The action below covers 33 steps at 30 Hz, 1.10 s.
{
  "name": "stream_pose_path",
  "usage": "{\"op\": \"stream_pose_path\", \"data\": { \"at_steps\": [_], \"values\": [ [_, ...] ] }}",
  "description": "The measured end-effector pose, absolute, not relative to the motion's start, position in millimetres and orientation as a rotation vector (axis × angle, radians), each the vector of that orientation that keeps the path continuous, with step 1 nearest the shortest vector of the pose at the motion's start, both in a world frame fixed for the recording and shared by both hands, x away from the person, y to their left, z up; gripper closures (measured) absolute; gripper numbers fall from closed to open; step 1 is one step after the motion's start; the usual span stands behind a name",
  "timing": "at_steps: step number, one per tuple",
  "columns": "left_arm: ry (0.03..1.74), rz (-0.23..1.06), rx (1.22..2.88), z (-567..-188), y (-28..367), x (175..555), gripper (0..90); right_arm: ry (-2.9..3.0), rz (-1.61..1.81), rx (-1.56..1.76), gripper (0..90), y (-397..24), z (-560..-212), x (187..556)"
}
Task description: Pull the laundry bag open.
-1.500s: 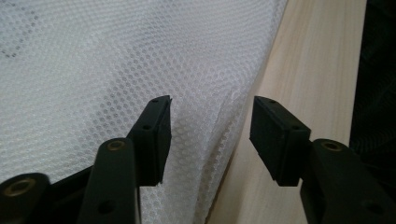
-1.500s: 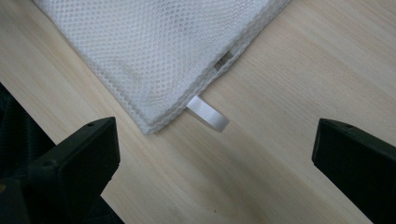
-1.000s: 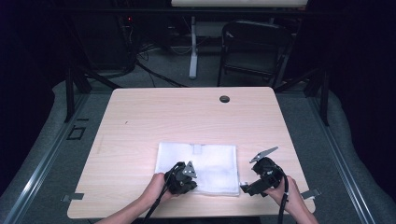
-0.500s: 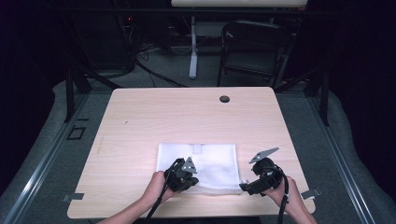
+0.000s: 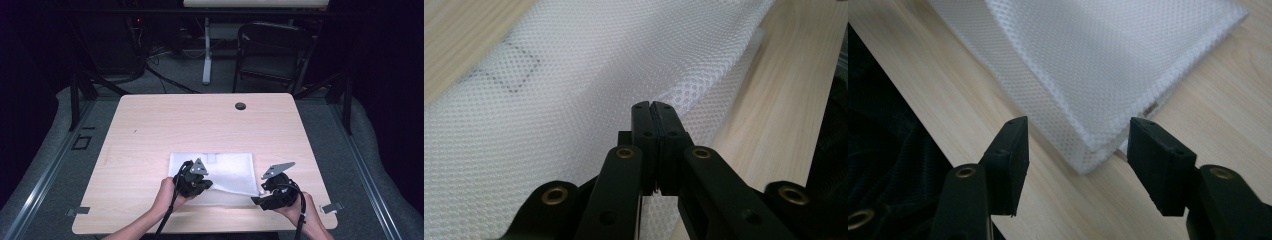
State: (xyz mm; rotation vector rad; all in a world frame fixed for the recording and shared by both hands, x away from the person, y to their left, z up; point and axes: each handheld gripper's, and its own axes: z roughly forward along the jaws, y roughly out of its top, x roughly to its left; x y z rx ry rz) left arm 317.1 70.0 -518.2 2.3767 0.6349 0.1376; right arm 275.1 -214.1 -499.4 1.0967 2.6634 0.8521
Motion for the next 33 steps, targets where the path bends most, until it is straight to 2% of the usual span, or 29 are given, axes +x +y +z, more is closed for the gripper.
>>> {"op": "stream_pose_path", "data": {
  "at_steps": [6, 10, 15, 33],
  "values": [
    [0.663, 0.154, 2.353, -514, 69, 320, 89.3, 2.664, 0.879, 1.008, 61.1, -200, -498, 267],
    [0.678, 0.160, 2.343, -512, 68, 321, 89.3, 2.669, 0.855, 0.954, 76.9, -186, -504, 266],
    [0.672, 0.163, 2.330, -509, 68, 323, 89.3, 2.660, 0.799, 0.862, 88.0, -167, -516, 273],
    [0.690, 0.164, 2.299, -503, 72, 329, 89.4, 2.712, 0.675, 0.779, 90.0, -140, -550, 287]
  ]
}}
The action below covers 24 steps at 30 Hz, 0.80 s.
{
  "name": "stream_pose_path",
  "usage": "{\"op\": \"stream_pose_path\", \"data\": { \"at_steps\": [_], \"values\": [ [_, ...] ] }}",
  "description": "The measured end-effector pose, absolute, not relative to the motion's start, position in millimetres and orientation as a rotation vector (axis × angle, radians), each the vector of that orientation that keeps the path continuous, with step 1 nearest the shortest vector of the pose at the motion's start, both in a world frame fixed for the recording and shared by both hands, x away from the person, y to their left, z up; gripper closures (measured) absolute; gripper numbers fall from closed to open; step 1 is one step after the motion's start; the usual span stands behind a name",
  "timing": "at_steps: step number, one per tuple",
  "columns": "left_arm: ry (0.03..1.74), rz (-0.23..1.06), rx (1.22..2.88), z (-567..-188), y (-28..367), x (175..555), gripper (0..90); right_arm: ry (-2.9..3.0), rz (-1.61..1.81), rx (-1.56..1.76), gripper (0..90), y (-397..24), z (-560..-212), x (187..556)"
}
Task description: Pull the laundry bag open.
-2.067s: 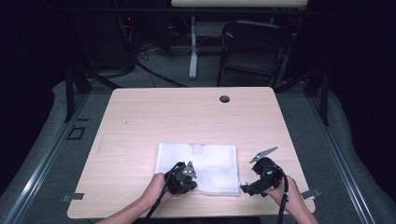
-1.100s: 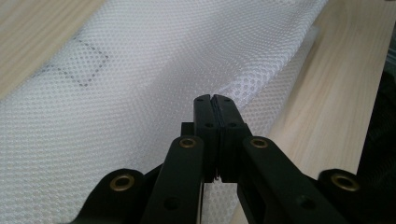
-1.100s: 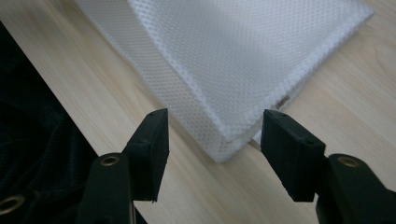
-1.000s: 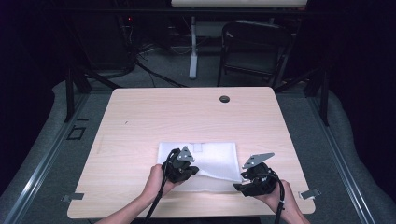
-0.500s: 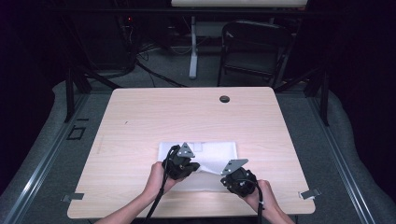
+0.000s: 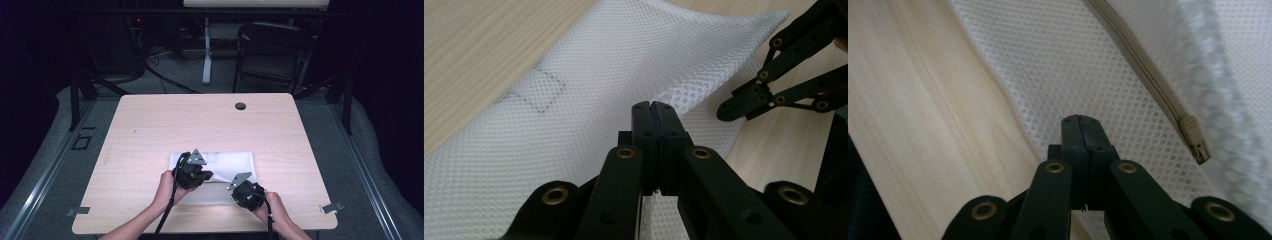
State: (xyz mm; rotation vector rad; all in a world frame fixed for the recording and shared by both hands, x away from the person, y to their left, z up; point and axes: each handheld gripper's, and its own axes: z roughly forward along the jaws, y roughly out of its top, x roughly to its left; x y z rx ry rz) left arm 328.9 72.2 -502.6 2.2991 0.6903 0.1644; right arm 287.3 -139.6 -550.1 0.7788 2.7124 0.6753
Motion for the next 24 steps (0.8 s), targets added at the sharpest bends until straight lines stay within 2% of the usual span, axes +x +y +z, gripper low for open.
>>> {"op": "stream_pose_path", "data": {
  "at_steps": [24],
  "values": [
    [0.697, 0.191, 2.267, -488, 72, 343, 89.5, 2.745, 0.634, 0.789, 90.0, -141, -558, 290]
  ]
}}
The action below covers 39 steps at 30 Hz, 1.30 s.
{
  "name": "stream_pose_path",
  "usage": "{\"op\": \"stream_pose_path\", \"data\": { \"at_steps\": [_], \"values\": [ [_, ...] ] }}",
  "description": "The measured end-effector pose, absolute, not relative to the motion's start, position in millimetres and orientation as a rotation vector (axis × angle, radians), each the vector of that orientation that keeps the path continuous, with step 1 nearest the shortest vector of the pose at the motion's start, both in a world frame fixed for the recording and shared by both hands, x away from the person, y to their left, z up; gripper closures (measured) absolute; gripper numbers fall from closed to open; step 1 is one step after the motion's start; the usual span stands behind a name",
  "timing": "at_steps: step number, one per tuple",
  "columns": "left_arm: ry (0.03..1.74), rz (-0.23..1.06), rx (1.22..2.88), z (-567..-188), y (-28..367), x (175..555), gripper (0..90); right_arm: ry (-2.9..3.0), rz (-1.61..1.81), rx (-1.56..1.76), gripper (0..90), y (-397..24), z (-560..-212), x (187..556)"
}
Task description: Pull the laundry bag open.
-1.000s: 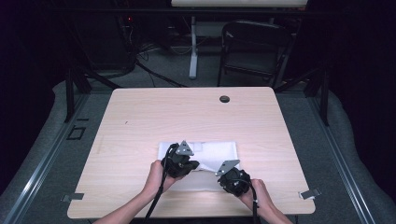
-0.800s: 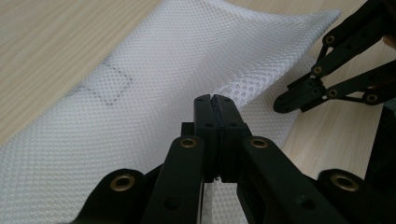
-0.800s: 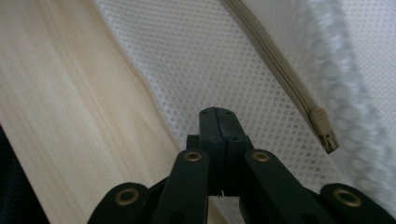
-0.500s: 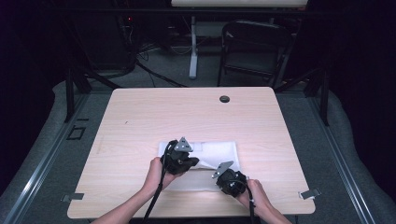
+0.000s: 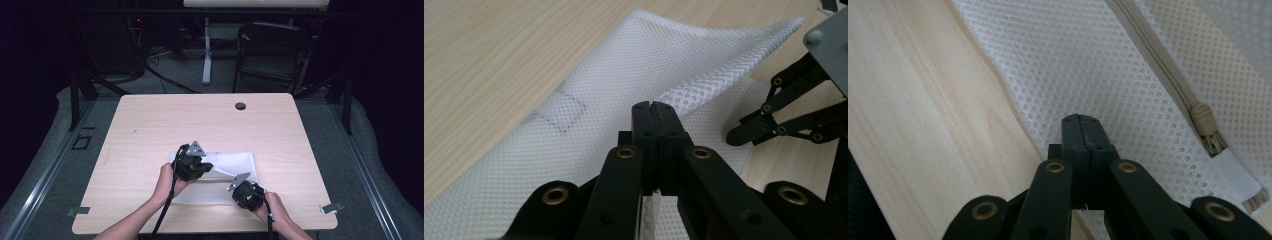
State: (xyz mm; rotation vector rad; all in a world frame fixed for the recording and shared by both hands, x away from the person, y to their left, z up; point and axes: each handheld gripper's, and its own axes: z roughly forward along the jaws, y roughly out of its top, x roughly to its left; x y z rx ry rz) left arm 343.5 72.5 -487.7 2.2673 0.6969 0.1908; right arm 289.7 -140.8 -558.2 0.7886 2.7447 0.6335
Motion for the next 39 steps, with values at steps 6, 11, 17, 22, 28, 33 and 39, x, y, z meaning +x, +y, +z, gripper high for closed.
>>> {"op": "stream_pose_path", "data": {
  "at_steps": [6, 11, 17, 22, 28, 33, 39],
  "values": [
    [0.696, 0.218, 2.271, -480, 71, 351, 89.5, 2.770, 0.625, 0.791, 90.0, -142, -557, 290],
    [0.690, 0.238, 2.280, -471, 69, 358, 89.5, 2.775, 0.624, 0.804, 90.0, -142, -557, 290],
    [0.694, 0.286, 2.288, -459, 67, 365, 89.5, 2.787, 0.617, 0.809, 90.0, -142, -556, 290],
    [0.697, 0.326, 2.284, -450, 64, 373, 89.5, 2.801, 0.606, 0.814, 90.0, -143, -555, 290],
    [0.704, 0.364, 2.280, -442, 61, 381, 89.5, 2.821, 0.605, 0.816, 90.0, -144, -555, 289],
    [0.710, 0.409, 2.287, -435, 58, 393, 89.5, 2.849, 0.606, 0.831, 90.0, -145, -554, 288],
    [0.728, 0.441, 2.285, -430, 54, 403, 89.5, 2.872, 0.581, 0.814, 90.0, -148, -553, 288]
  ]
}}
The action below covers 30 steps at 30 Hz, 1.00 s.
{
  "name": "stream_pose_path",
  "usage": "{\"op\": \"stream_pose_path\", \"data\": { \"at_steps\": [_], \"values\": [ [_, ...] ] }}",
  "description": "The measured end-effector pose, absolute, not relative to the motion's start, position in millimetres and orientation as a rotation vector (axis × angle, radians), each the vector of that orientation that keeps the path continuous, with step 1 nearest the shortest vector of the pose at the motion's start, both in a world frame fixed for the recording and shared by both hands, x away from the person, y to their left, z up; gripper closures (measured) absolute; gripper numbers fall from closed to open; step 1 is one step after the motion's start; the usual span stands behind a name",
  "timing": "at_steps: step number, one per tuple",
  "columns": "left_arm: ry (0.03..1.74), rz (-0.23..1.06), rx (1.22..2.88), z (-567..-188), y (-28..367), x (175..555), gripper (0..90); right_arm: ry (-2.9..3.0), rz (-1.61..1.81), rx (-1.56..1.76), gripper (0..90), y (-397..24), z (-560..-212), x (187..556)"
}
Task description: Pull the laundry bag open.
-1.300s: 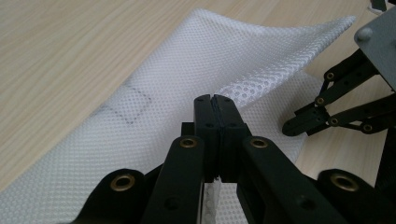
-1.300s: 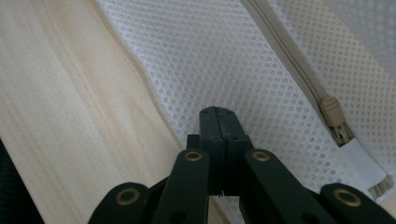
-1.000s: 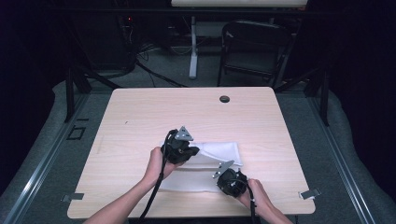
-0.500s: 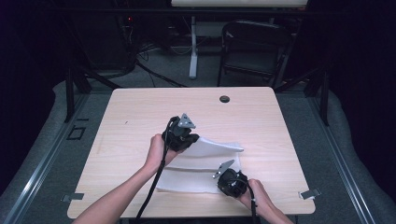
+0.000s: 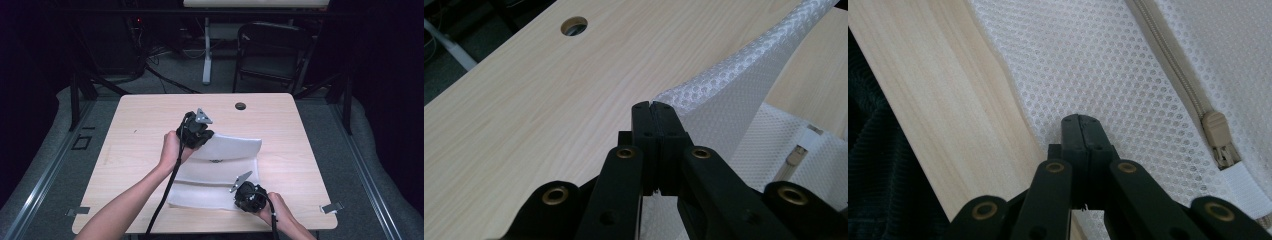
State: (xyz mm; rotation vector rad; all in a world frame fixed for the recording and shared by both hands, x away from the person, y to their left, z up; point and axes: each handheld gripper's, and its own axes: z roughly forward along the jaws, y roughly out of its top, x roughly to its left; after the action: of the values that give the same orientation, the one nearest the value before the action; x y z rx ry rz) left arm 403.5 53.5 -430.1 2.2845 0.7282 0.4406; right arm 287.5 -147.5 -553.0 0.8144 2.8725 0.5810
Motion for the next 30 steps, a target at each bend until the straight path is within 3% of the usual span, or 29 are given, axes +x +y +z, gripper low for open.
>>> {"op": "stream_pose_path", "data": {
  "at_steps": [16, 30],
  "values": [
    [0.798, 0.539, 2.246, -429, 44, 435, 89.5, 2.921, 0.584, 0.828, 90.0, -154, -552, 286],
    [0.894, 0.547, 2.226, -441, 35, 471, 89.3, 2.927, 0.588, 0.831, 90.0, -155, -552, 286]
  ]
}}
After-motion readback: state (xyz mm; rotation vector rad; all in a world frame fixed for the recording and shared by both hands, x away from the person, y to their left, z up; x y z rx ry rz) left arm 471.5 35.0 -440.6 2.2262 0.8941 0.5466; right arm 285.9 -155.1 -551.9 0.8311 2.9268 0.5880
